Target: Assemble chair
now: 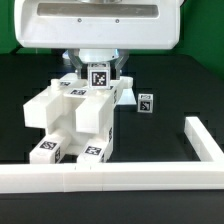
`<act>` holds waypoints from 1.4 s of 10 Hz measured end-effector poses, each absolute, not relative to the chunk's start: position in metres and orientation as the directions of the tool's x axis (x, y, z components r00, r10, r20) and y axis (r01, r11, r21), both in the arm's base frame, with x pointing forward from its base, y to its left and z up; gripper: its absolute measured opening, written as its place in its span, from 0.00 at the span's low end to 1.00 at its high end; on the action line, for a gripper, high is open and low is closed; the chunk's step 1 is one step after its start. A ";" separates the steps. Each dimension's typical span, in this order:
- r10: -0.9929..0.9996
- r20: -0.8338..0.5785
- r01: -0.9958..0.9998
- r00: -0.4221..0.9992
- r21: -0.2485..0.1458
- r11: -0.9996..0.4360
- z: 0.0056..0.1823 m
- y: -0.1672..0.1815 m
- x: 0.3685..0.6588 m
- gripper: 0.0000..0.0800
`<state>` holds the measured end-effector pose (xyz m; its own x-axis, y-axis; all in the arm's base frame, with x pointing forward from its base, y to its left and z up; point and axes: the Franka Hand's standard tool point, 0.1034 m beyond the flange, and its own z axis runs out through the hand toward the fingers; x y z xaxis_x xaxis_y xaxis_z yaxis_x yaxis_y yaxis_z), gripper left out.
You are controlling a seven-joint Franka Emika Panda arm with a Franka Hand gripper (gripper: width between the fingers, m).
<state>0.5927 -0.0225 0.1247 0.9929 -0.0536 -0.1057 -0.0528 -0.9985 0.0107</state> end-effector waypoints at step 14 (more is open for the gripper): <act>-0.050 -0.114 -0.050 0.992 0.002 -0.999 0.125 -0.019 0.581 0.36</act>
Offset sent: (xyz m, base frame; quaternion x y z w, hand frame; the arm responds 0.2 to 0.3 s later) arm 0.0000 0.0000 0.0000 0.0000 0.0000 0.0000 1.0000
